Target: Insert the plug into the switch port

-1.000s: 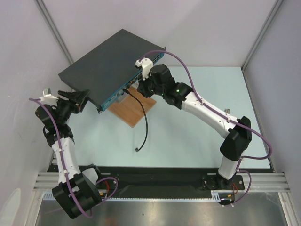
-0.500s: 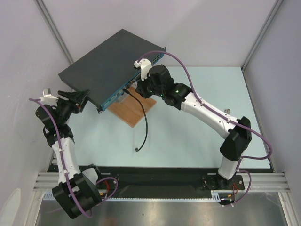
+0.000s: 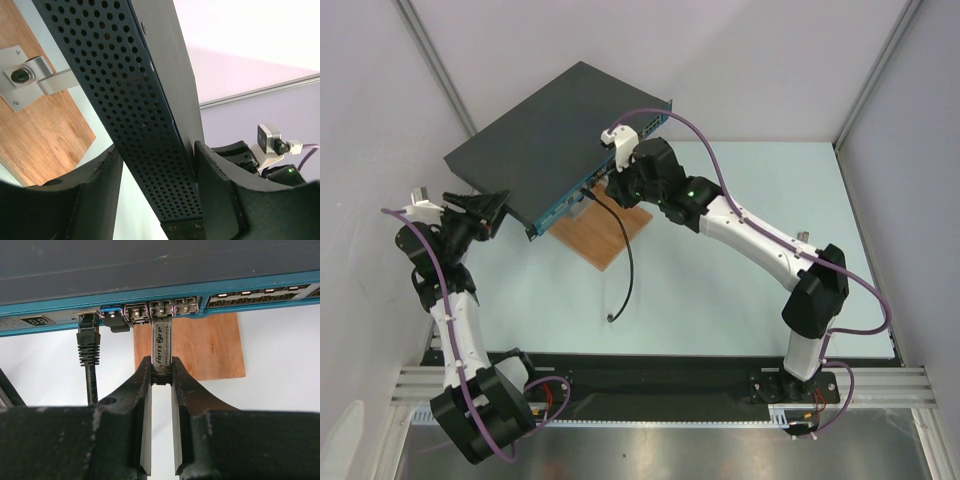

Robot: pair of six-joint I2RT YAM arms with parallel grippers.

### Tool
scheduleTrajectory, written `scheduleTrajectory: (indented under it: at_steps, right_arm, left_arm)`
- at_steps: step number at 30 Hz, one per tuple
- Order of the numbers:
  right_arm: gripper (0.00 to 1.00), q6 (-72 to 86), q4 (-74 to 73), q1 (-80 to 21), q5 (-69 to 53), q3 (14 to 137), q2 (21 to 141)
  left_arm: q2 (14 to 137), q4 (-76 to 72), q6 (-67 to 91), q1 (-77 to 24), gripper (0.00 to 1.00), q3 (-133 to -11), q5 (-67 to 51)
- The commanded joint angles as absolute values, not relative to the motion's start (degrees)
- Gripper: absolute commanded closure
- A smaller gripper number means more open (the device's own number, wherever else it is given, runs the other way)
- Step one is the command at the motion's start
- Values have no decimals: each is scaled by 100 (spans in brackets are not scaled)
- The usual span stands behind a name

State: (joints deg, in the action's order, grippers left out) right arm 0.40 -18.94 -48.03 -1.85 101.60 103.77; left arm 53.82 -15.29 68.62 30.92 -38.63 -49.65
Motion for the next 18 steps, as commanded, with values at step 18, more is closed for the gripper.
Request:
scheduleTrajectory:
  at_steps: [18]
  right_arm:
    - [100, 123, -1652, -4843, -229, 11109, 10758]
  left_arm:
    - [5441, -2206, 6741, 2962, 100, -3981, -4922]
